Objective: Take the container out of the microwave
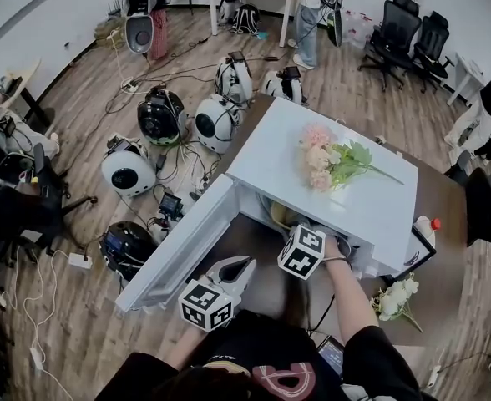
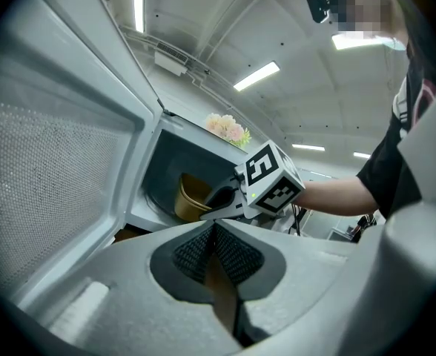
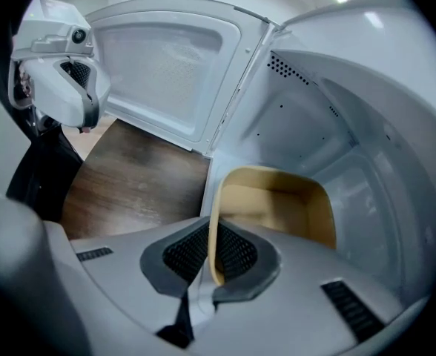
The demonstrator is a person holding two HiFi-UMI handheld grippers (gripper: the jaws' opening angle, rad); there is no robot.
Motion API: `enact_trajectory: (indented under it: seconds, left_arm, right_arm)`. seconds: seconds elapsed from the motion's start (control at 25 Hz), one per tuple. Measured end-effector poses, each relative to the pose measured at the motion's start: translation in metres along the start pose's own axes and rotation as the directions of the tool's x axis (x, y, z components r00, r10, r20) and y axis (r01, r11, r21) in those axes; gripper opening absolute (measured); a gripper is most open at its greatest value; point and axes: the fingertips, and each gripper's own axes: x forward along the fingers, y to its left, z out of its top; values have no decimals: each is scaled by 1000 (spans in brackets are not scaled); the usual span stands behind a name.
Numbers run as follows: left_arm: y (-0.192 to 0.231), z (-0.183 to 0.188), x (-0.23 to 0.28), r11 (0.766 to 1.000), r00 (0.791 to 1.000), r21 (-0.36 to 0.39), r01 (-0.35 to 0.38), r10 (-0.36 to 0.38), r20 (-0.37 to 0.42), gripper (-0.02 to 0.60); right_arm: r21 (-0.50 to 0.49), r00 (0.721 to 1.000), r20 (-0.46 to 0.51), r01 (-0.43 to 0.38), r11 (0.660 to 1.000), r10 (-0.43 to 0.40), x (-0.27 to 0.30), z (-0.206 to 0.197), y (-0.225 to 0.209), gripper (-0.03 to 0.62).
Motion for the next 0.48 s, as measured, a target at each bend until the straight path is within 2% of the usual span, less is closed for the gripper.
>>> enact_trajectory:
  seconds: [0.48]
  left_arm:
    - [-4, -6, -3, 1000, 1000, 2, 4, -4, -5, 9]
  right_arm:
    - [7, 1000, -14, -11, 1000, 11, -20, -8, 22, 26]
